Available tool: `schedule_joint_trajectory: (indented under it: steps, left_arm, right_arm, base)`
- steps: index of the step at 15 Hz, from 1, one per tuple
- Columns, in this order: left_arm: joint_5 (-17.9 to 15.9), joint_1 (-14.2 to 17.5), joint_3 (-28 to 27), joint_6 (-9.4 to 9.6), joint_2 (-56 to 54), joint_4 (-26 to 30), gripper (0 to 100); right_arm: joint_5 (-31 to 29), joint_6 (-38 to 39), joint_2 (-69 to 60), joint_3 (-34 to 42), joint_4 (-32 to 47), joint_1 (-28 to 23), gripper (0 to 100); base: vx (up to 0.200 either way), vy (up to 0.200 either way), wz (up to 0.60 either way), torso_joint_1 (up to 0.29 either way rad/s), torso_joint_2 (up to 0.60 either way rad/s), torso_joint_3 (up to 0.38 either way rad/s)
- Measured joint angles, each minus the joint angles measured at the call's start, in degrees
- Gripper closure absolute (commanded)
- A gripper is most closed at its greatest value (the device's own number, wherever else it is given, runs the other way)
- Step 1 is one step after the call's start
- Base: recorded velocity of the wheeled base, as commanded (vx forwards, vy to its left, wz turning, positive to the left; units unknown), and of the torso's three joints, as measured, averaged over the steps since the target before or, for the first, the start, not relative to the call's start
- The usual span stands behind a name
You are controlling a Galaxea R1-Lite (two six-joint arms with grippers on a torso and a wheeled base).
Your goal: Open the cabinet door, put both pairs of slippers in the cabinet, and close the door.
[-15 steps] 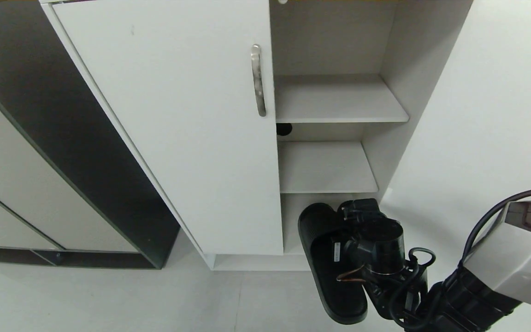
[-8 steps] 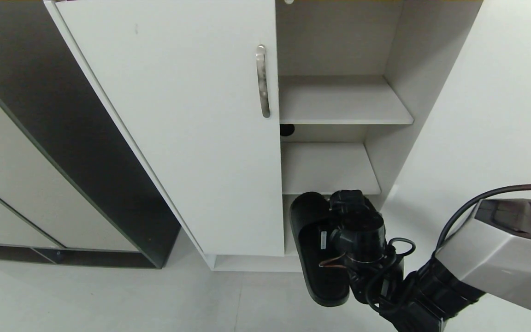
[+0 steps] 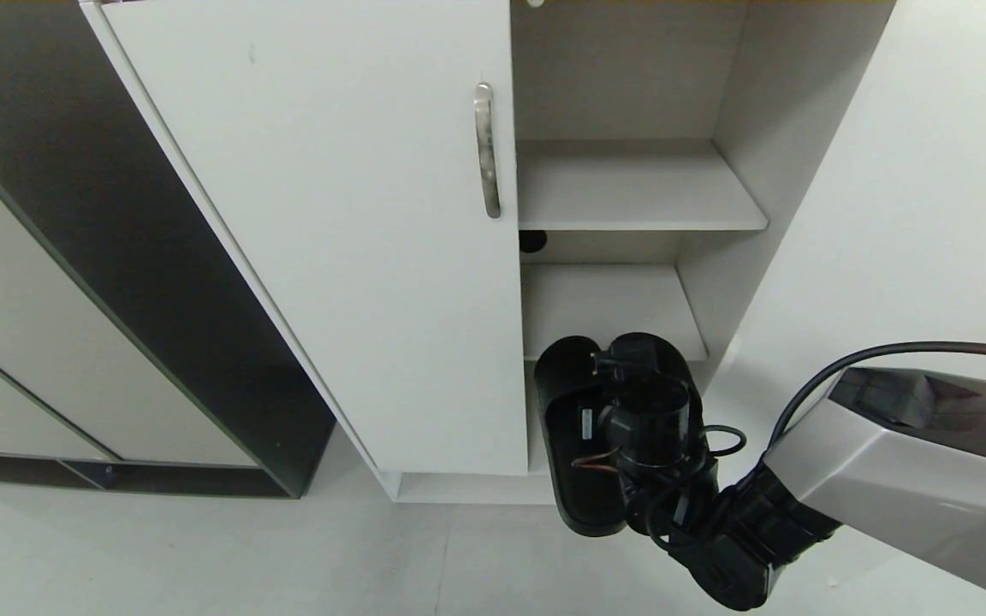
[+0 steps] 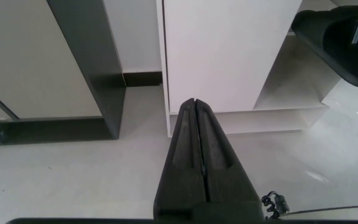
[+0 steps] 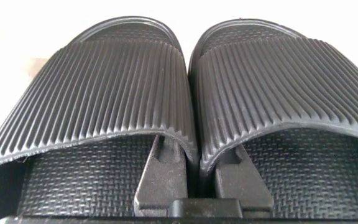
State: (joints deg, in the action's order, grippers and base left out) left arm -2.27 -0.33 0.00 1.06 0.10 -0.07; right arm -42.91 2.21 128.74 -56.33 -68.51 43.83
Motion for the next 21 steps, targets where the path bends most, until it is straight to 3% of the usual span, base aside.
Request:
schedule_joint_trajectory:
  steps: [4,11,19,21]
  left_arm:
    - [-0.02,0.0,0.0,0.0,0.0,0.0,100]
    - [-0.02,0.02,0.0,0.0,0.0,0.0,100]
    - [-0.02,-0.02,0.0,0.0,0.0,0.02,100]
    - [-0.05,0.04,0.0,0.0,0.0,-0.06,100]
  right_arm:
    - [0.16,-5.49,0.17,1.38,-6.45,-0.11,100]
    - [-0.13,-5.86,0.26,1.34,-5.06,-1.46,100]
    - [0.13,-5.79,0.48,0.6,-5.01,-2.34,100]
    - [0.27,-5.64,0.85,0.33,-5.08,-2.4,100]
  base:
    - [0.0,0.0,0.0,0.0,0.0,0.0]
    - [0.0,0.0,0.0,0.0,0.0,0.0]
    - [0.2,0.0,0.0,0.003,0.0,0.002]
    - [0.0,0.0,0.0,0.0,0.0,0.0]
